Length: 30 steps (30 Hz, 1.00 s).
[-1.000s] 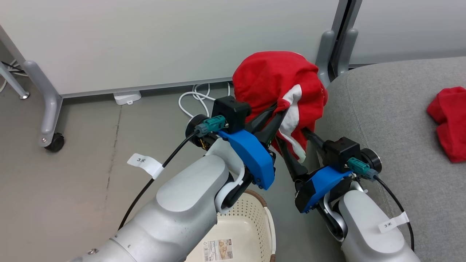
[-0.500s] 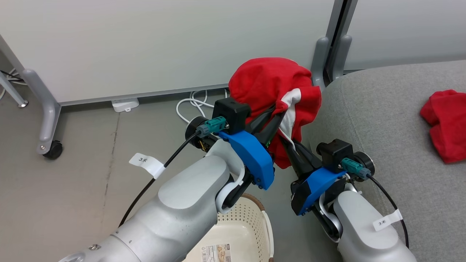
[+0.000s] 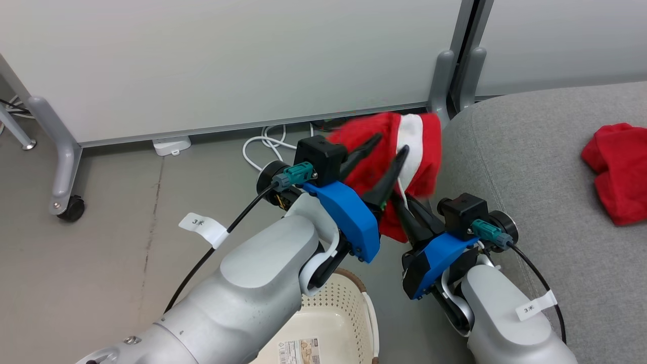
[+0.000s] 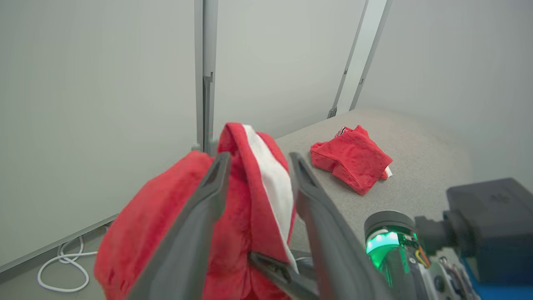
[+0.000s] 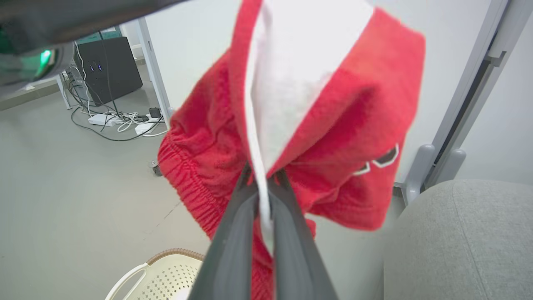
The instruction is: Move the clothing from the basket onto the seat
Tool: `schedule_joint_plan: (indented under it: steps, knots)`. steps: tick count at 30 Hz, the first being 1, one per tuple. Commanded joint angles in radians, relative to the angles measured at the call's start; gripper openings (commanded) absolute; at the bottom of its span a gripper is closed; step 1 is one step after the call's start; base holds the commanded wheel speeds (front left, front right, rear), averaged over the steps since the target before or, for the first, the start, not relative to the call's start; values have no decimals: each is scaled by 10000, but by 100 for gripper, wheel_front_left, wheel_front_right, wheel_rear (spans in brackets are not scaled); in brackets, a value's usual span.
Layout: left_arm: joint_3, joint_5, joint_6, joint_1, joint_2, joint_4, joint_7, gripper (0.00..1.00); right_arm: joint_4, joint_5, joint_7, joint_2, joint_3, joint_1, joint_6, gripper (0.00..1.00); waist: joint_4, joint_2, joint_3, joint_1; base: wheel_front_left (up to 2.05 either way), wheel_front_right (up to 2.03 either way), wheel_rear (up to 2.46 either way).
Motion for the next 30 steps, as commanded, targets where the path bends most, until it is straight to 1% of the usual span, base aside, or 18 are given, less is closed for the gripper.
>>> schedule_joint_plan:
  steps: [1,10,14,16,18,22,26,30]
  knots:
    - [-25,-9,-1,-203,5,36,-60,100,14,98,-57,5,9,-165,1,0,-1,0,0,0,0,0,0]
    - [-113,-110,92,-210,5,128,-118,100,46,133,-62,5,45,-217,1,0,-66,0,-9,0,0,0,0]
    - [-6,21,113,-118,30,284,-149,100,-187,181,-64,3,-26,-185,1,0,-289,0,41,0,0,0,0]
    - [69,146,129,4,139,340,-154,100,-386,136,-62,3,-114,-117,1,0,-496,0,111,0,0,0,0]
    - [258,306,150,92,307,296,-158,100,-595,33,-64,-3,-207,-29,1,0,-778,0,197,0,0,0,0]
    - [946,871,319,489,763,-160,-163,100,-1123,-232,-63,-1,-295,168,1,0,-1501,0,416,0,0,0,0]
    - [2014,1639,520,1200,1407,-991,-165,100,-1766,-562,76,-1,-372,433,1,0,-2374,0,613,0,0,0,0]
    - [3212,2473,718,2249,2017,-1943,-166,100,-2695,-880,321,-1,-593,794,1,0,-3262,0,790,0,0,0,0]
